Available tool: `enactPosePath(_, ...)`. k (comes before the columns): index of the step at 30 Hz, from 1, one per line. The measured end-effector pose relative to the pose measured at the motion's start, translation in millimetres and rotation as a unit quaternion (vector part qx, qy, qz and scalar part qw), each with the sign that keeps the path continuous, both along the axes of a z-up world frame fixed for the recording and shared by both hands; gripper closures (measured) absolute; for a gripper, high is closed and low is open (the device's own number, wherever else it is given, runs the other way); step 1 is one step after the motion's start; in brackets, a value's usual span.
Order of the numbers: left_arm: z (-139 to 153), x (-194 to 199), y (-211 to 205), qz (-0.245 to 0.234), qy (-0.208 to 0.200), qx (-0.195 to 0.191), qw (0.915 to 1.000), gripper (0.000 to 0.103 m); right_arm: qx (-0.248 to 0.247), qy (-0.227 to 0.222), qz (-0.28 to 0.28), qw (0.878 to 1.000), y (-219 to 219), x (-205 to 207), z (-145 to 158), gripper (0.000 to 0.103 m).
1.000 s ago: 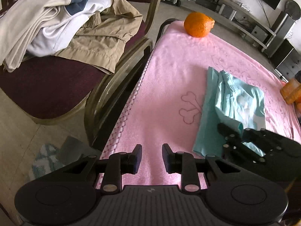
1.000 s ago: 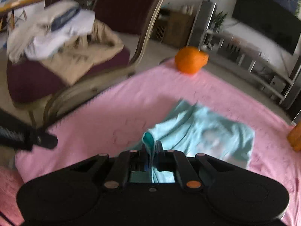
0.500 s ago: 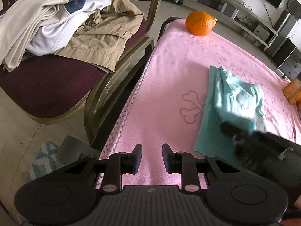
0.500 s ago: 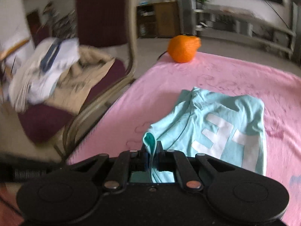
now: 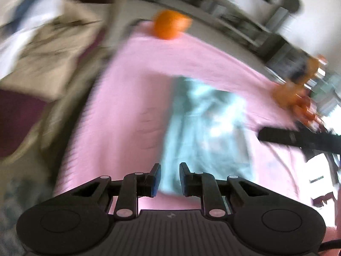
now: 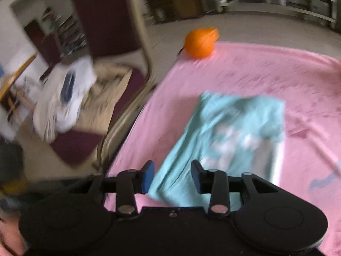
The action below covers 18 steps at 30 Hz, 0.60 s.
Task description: Fold clothes
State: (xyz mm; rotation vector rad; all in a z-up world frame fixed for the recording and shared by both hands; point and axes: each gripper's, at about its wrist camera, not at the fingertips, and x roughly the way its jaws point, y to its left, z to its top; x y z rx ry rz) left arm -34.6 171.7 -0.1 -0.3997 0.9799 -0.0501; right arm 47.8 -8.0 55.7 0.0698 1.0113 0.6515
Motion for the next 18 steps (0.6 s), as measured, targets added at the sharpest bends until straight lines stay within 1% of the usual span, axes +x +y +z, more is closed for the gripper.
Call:
enactPosePath(1, -1, 11, -8, -0.027, 0.003, 0.001, 0.9996, 0.085, -0.001, 0.007, -0.013, 1.0, -3, 8, 6, 0.063)
enactPosePath(3, -14, 29, -19, -0.065, 0.033, 0.011, 0.9973, 0.085, -0.019, 0.014, -0.036, 0.999, -3, 23, 8, 0.064)
enactPosePath(4, -20, 32, -21, -0.068, 0.046, 0.021, 0.9964, 0.084, -0.035, 0.014, -0.042, 0.998, -2, 29, 5, 0.067)
enactPosePath(5, -25, 33, -23, -0.07, 0.059, 0.031, 0.9953, 0.084, -0.051, 0.015, -0.048, 0.997, 0, 34, 1, 0.068)
enactPosePath(6, -30, 35, -25, -0.071, 0.072, 0.042, 0.994, 0.087, -0.075, 0.012, -0.048, 0.996, 4, 40, -6, 0.068)
enactPosePath(7, -35, 36, -26, -0.072, 0.085, 0.052, 0.9924, 0.082, -0.099, 0.009, -0.048, 0.994, 8, 45, -13, 0.068)
enactPosePath(8, -40, 38, -28, -0.073, 0.098, 0.063, 0.9905, 0.082, -0.125, 0.005, -0.049, 0.991, 13, 50, -22, 0.068)
enactPosePath(9, -39, 36, -24, -0.061, 0.095, 0.065, 0.9914, 0.082, -0.145, 0.002, -0.051, 0.988, 17, 55, -31, 0.068)
enactPosePath(11, -34, 31, -16, -0.031, 0.084, 0.069, 0.9936, 0.083, -0.141, 0.009, -0.054, 0.989, 22, 66, -44, 0.068)
enactPosePath(12, -31, 28, -12, -0.016, 0.078, 0.07, 0.9943, 0.085, -0.12, 0.014, -0.056, 0.991, 26, 72, -48, 0.067)
enactPosePath(14, -26, 23, -3, 0.013, 0.066, 0.073, 0.995, 0.084, -0.075, 0.024, -0.063, 0.995, 34, 85, -56, 0.066)
enactPosePath(16, -21, 18, 5, 0.043, 0.055, 0.077, 0.9946, 0.082, -0.051, 0.02, -0.072, 0.996, 48, 97, -61, 0.066)
enactPosePath(18, -16, 13, 14, 0.072, 0.043, 0.079, 0.9933, 0.083, -0.041, 0.005, -0.083, 0.996, 61, 110, -67, 0.066)
